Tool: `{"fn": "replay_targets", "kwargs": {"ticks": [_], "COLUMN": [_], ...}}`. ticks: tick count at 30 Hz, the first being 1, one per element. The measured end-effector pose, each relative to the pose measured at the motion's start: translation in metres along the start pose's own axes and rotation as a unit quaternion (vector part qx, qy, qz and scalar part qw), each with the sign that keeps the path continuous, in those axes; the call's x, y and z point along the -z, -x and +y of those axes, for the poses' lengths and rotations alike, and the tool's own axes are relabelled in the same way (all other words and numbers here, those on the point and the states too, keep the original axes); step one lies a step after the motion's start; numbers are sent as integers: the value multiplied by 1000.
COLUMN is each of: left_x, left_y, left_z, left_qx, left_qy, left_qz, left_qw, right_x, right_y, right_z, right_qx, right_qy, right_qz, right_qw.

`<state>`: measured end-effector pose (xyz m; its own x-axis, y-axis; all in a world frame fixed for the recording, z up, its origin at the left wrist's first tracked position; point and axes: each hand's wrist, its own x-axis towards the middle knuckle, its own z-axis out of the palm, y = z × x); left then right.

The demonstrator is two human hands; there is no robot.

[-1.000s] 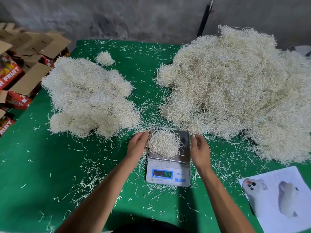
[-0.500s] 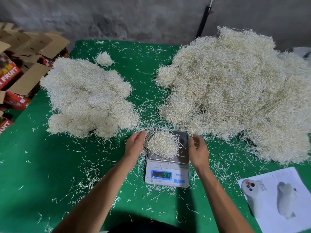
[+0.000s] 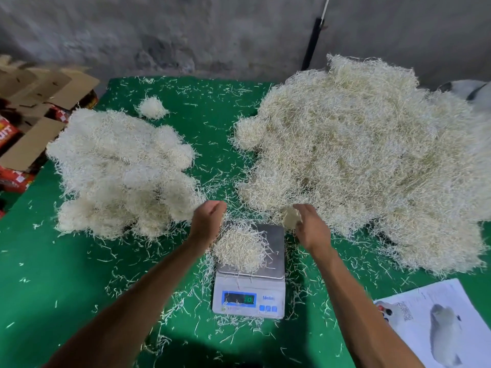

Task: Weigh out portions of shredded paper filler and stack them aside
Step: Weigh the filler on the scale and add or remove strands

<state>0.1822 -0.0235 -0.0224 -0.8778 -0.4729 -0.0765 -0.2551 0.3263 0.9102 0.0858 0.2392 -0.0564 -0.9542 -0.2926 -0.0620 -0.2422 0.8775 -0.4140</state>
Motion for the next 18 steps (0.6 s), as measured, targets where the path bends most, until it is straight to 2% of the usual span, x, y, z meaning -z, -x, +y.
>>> {"fn": "replay_targets", "kwargs": {"ticks": [4, 8, 10, 12, 14, 16, 17, 18], "left_x": [-15, -34, -43, -53, -66, -79, -85, -91], "left_y": [-21, -37, -52, -69, -84, -97, -103, -111], "left_z": [15, 21, 22, 24, 25, 26, 30, 35], "left_qx": [28, 75, 70, 55, 93, 178, 199, 202], "left_qy": [-10, 48, -3, -99, -222, -350, -364, -342], "left_qz": [13, 13, -13, -91, -186, -267, -291, -295], "left_qw": [999, 996, 997, 989, 953, 880, 862, 869], "right_x": [-11, -38, -49, -57, -60, -61, -61, -61], "right_y": [-23, -36, -41, -46, -51, -54, -55, -56], "right_z": [16, 26, 30, 34, 37, 37, 38, 39], "right_qx": [29, 27, 23, 17, 12, 7, 8, 10], "right_qy": [96, 131, 122, 102, 93, 100, 104, 106], "right_qz": [-122, -169, -167, -151, -138, -138, -139, -139], "right_qw": [987, 976, 978, 983, 986, 985, 985, 985]}}
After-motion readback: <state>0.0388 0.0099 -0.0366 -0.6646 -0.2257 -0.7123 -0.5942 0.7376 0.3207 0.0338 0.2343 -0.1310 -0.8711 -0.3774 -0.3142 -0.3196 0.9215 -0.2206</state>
